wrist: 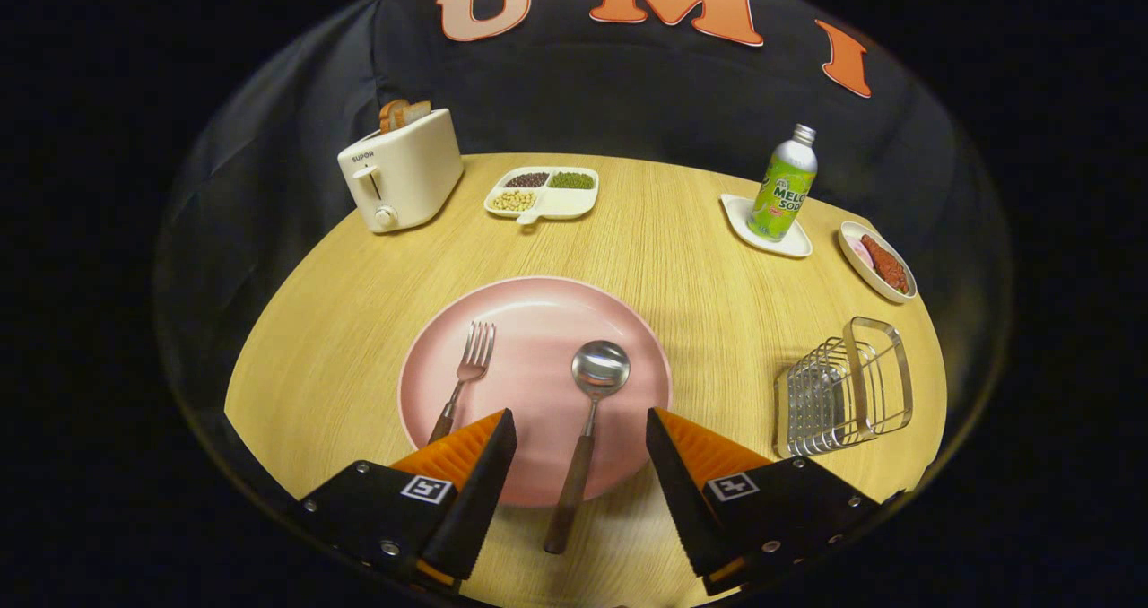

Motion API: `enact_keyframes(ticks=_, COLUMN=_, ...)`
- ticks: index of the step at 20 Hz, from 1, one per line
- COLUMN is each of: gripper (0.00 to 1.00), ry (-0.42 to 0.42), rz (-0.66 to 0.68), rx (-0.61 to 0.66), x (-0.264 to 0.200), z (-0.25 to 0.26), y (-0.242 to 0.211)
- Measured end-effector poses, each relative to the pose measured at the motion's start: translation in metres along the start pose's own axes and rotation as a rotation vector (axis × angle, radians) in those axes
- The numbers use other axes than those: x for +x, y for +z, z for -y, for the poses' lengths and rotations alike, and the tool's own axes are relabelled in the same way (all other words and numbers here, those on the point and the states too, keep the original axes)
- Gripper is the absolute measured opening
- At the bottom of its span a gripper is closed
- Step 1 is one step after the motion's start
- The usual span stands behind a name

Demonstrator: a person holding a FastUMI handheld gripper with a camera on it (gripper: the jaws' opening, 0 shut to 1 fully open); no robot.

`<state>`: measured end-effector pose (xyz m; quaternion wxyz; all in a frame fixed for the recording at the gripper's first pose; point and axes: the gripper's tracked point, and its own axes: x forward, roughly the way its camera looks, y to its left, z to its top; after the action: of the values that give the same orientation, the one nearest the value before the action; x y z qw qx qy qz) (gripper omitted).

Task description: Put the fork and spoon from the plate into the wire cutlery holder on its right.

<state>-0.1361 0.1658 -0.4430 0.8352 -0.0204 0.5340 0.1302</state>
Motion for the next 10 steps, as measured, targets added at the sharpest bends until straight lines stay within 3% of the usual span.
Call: enact_keyframes(ticks=10, gripper=0.41, ry=-0.027, rz=-0.185, rx=0.044, x=0.020, z=-0.003, y=-0.028)
